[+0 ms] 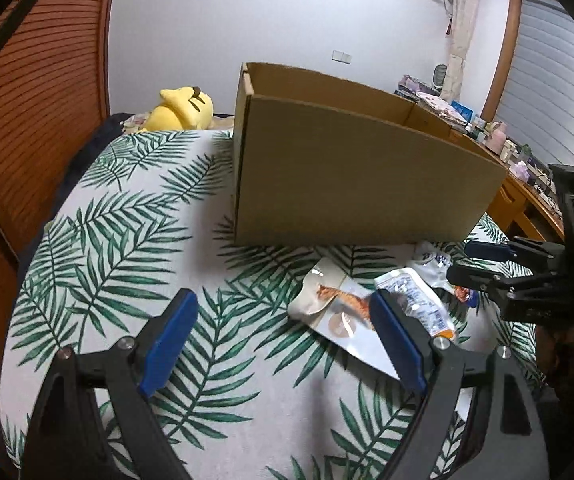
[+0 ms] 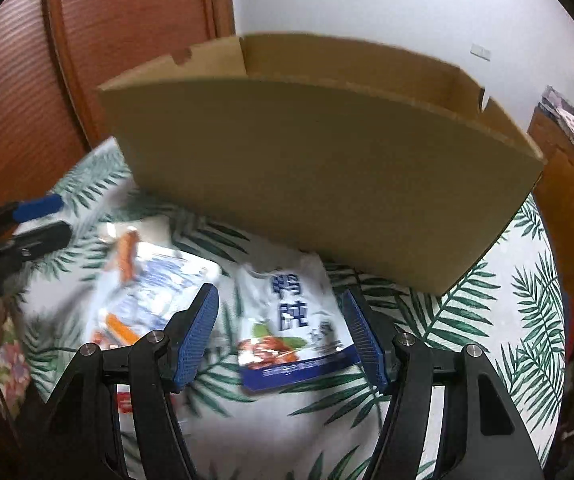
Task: Organize snacks
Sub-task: 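Grasp the white chicken-feet pack with the left tool while the right grasps the duck-gizzard pack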
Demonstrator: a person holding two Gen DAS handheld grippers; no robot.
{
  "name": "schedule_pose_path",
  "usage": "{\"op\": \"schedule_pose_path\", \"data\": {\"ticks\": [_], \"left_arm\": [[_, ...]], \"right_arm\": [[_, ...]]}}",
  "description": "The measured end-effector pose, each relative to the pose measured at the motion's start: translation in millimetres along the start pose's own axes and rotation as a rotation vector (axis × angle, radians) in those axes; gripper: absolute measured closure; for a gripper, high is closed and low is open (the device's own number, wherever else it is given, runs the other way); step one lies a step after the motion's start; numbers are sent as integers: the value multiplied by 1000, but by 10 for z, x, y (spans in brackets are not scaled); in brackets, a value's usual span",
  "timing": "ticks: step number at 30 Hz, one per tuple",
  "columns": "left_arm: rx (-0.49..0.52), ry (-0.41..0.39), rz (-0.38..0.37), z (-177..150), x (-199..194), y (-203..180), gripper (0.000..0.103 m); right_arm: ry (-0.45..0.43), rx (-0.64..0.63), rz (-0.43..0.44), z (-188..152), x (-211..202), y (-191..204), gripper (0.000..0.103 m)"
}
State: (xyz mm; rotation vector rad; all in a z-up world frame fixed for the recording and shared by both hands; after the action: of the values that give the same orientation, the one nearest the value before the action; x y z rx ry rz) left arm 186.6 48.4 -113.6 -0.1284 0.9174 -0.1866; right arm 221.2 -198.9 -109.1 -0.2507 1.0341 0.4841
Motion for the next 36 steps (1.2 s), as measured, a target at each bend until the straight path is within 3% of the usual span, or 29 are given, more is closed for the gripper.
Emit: {"op": "schedule_pose_path", "data": {"ticks": [8, 17, 22, 36], "left_arm": [[8, 7, -14, 15, 76, -15, 15], [22, 22, -22, 9, 128, -122, 15], [33, 27, -24, 8, 121, -204, 15], [65, 86, -84, 122, 266, -617, 19]], "right_arm": [[84, -19, -2, 26, 282, -62, 36], [81, -62, 3, 36, 333, -32, 30], [98, -71, 11, -3, 283, -47, 41], [17, 0, 80, -359, -54, -272, 42]]}}
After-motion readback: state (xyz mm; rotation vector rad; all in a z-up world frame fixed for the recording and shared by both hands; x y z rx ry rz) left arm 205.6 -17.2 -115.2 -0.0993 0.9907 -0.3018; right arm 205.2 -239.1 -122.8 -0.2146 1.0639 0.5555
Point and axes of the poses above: each gripper's, at about its wrist camera, not at the fingertips, and x roughly the way its jaws point, y to its left, z to its top, the point moved 2 cm from there along x, roughly the way its jaws point, and after that the axes turned 10 degrees about y, right-handed, at the moved point
